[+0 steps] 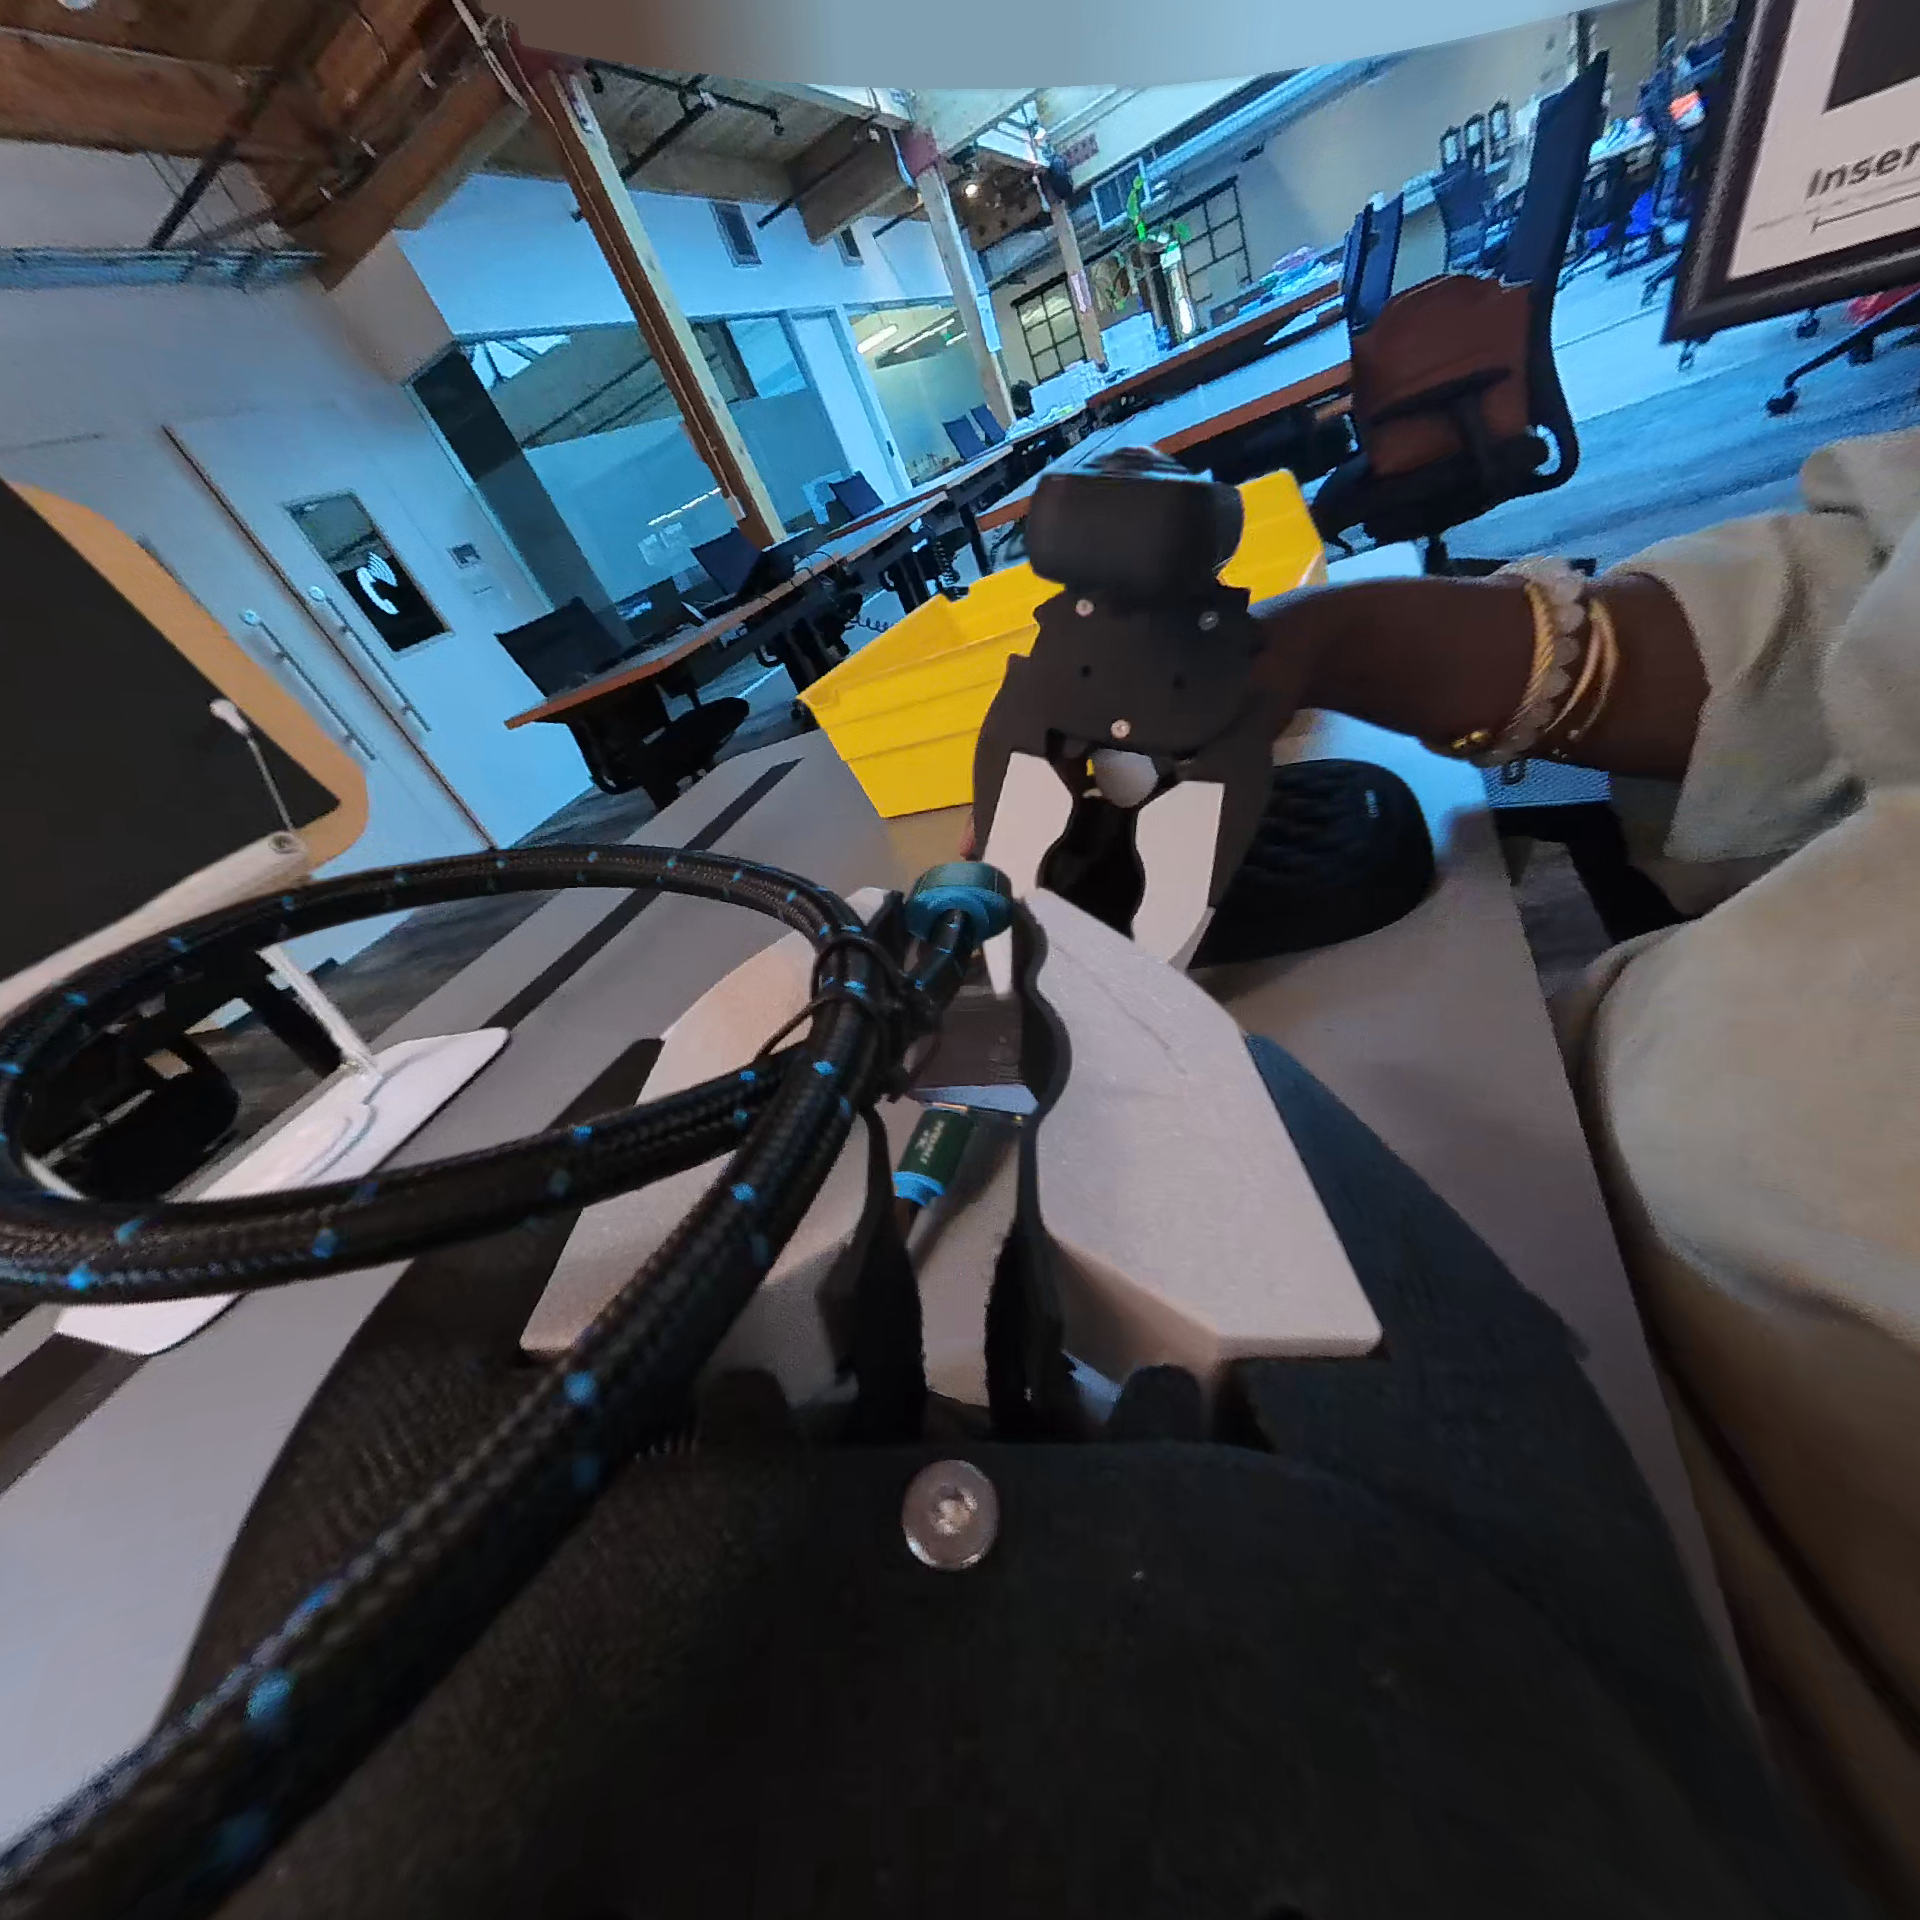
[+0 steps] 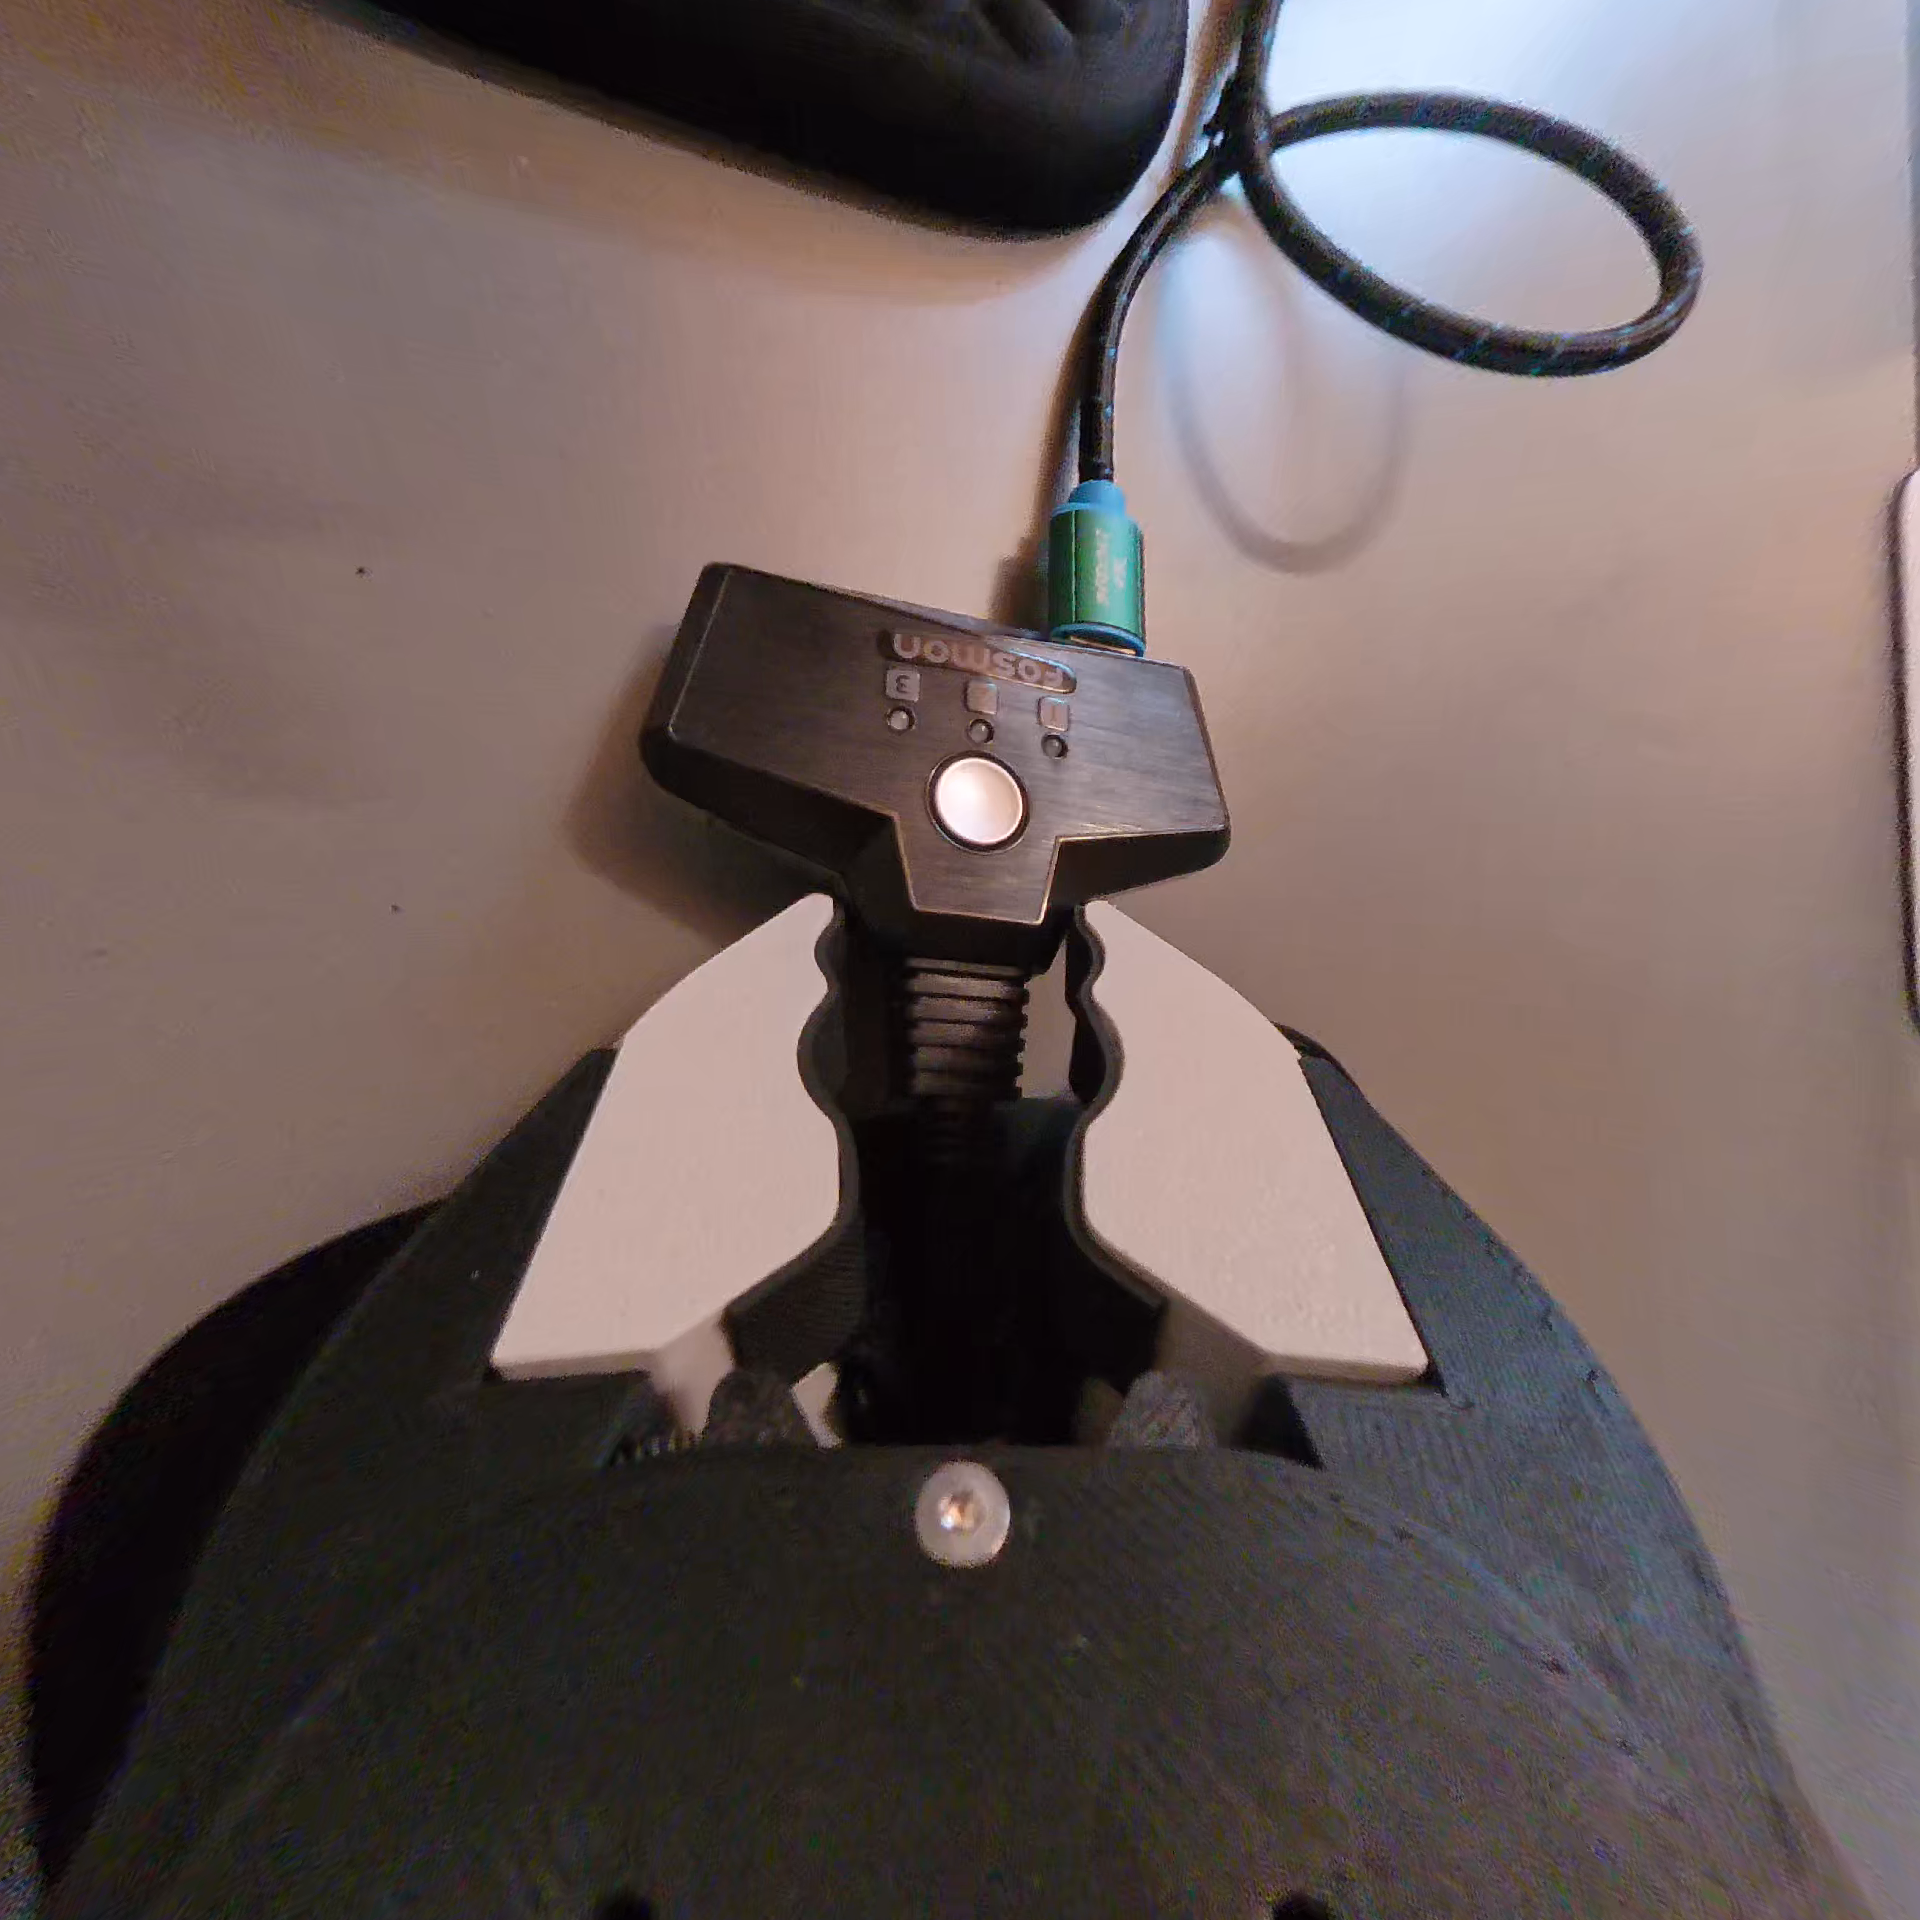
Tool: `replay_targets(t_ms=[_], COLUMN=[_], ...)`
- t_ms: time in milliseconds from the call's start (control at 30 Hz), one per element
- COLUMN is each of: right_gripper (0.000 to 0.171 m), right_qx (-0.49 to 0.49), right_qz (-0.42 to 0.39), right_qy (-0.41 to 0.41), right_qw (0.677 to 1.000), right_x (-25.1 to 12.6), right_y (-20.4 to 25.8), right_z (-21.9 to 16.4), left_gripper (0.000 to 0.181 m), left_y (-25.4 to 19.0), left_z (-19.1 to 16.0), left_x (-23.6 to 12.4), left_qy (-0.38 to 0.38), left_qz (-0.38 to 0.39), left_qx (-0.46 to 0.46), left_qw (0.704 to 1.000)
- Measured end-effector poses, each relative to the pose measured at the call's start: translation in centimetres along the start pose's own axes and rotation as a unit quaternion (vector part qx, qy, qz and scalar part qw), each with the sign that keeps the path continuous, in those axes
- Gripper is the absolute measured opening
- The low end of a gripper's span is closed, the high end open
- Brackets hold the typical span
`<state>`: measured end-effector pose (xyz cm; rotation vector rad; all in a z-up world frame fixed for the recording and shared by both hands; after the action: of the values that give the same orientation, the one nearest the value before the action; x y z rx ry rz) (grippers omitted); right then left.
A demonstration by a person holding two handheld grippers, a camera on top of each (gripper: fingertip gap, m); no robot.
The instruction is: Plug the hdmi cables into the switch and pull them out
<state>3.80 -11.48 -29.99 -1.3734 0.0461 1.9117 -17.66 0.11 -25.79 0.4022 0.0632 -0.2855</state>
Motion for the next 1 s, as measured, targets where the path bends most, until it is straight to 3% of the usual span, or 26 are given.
replay_targets(t_ms=[233,400,533,1000], right_gripper=[0.039,0.039,0.039,0.039], right_qx=[-0.008,0.010,0.009,-0.002], right_qz=[-0.025,-0.023,-0.028,-0.039], right_qy=[-0.194,-0.300,-0.332,-0.322], right_qw=[0.981,0.953,0.943,0.946], right_x=[-3.2,-5.7,-6.7,-7.0], right_y=[0.3,0.3,0.5,0.6], right_z=[-2.6,-3.5,-3.5,-3.3], left_gripper=[0.019,0.020,0.020,0.020], left_y=[-0.7,-2.3,-3.0,-3.0], left_z=[0.5,1.8,2.0,1.5], left_x=[0.8,2.5,3.6,4.0], left_qy=[-0.038,-0.045,-0.075,-0.052], left_qz=[-0.063,-0.090,-0.096,-0.096], left_qx=[-0.048,-0.021,-0.025,-0.028], left_qw=[0.996,0.995,0.992,0.994])
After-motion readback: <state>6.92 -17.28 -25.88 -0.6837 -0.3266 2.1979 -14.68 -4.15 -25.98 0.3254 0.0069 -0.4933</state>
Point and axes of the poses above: each gripper's, where its closed fingertips meet, x out along the fingers, z out of its top, y = z × x across the jaws, the point moved 10 cm from there along -x, back along the fingers, and after that the axes turned 8 degrees about y, right-handed, at the moved point
